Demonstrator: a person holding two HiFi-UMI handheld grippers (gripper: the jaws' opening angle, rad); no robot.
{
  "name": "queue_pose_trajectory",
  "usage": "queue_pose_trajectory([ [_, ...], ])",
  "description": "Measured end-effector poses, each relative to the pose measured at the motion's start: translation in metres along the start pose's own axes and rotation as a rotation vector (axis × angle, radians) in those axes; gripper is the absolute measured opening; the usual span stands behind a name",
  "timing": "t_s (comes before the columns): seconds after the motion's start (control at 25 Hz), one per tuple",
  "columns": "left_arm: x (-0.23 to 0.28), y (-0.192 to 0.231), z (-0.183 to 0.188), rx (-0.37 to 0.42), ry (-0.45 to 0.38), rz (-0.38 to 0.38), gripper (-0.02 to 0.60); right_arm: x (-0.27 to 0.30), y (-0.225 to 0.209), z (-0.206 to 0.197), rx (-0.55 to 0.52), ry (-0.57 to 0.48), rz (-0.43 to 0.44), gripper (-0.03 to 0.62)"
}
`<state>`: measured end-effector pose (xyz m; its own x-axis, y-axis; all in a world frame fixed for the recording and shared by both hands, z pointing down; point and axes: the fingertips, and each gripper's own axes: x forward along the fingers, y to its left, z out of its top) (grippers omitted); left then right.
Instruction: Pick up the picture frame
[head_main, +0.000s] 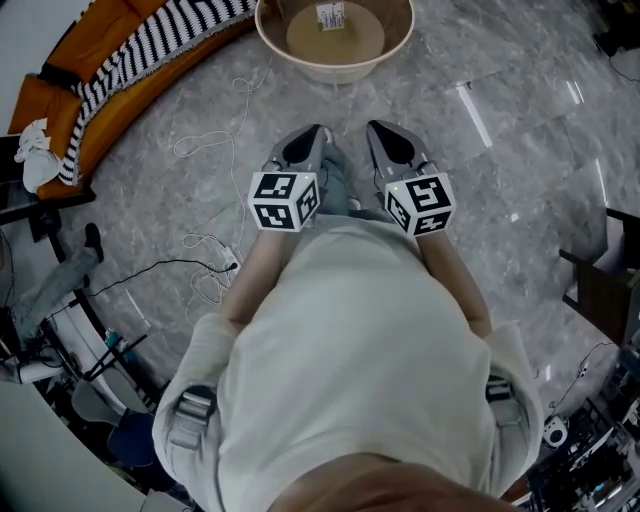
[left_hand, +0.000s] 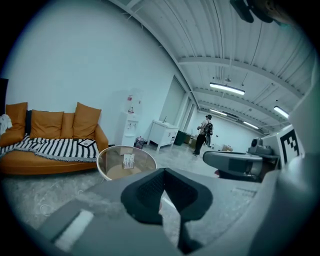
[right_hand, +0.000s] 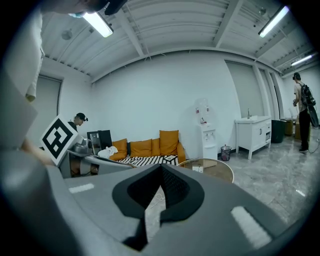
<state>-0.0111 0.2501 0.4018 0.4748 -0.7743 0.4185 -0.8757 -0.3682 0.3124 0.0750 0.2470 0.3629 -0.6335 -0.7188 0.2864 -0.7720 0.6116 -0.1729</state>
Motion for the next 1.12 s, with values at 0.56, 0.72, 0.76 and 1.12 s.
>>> queue_pose_trajectory([
  [0.56, 0.101, 0.062, 0.078, 0.012, 0.009, -0.049, 0.000, 0.118, -0.073, 0.054, -0.040, 0.014, -0.013, -0.002],
  [0.72, 0.123, 0.085, 0.104, 0.021, 0.027, -0.061, 0.000, 0.152, -0.084, 0.078, -0.035, 0.010, -0.027, -0.002],
  [0.76, 0.129, 0.091, 0.111, 0.024, 0.029, -0.063, 0.001, 0.160, -0.087, 0.083, -0.034, 0.008, -0.029, -0.002],
  [1.12, 0.176, 0.147, 0.148, 0.026, 0.043, -0.075, 0.002, 0.230, -0.111, 0.101, -0.031, 0.031, -0.055, -0.002],
])
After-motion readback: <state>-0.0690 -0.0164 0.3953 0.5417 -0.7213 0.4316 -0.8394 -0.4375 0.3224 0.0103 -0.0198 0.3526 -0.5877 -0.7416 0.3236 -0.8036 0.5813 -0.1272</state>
